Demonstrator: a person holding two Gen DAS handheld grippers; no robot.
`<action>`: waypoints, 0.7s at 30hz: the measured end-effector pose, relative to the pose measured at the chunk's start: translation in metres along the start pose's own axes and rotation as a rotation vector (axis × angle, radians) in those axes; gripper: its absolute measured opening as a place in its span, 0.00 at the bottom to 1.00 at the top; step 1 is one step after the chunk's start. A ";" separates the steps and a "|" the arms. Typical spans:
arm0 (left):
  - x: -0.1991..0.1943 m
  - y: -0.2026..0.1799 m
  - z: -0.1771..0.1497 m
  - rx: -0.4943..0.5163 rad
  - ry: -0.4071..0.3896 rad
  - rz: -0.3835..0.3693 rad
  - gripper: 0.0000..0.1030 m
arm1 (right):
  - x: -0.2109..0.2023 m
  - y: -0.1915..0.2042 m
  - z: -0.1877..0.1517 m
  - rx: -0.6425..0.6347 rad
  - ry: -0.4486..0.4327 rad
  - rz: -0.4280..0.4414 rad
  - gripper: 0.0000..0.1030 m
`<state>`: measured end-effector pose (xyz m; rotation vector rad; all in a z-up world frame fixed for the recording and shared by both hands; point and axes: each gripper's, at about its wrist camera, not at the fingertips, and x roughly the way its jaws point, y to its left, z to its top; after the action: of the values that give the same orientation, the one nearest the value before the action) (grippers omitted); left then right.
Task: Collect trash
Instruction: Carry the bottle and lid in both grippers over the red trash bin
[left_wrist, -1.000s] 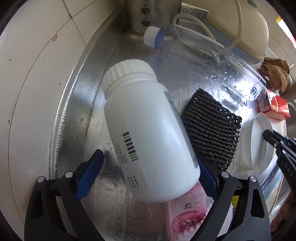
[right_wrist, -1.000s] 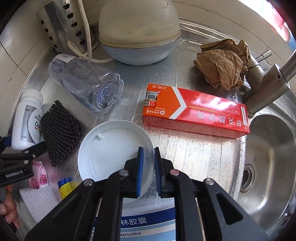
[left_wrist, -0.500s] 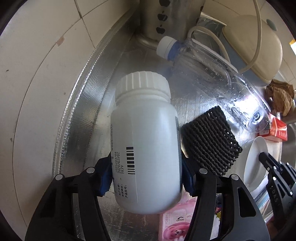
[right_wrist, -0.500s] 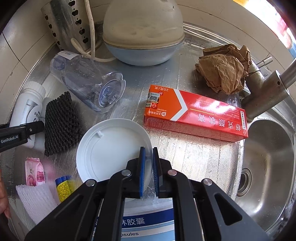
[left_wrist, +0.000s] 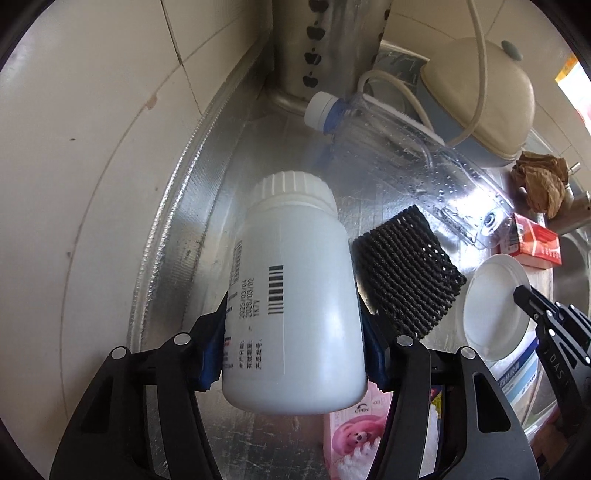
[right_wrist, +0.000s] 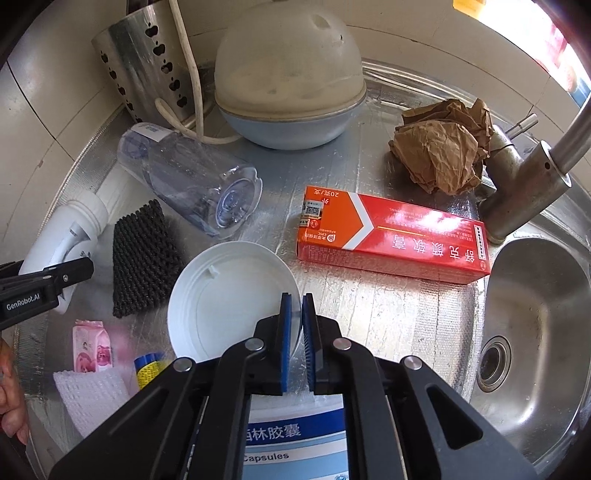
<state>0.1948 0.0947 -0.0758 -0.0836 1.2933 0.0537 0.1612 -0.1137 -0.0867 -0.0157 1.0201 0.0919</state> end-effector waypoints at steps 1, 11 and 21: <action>-0.002 -0.001 0.000 0.004 -0.003 0.001 0.57 | -0.002 0.000 0.000 0.002 -0.003 0.003 0.06; -0.024 -0.010 -0.020 0.027 -0.016 -0.002 0.57 | -0.017 -0.007 -0.007 0.044 -0.025 0.049 0.06; -0.045 -0.019 -0.047 0.066 -0.042 -0.014 0.57 | -0.049 -0.002 -0.027 0.023 -0.064 0.073 0.06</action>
<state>0.1390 0.0721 -0.0444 -0.0349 1.2518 0.0010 0.1131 -0.1207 -0.0596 0.0449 0.9574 0.1462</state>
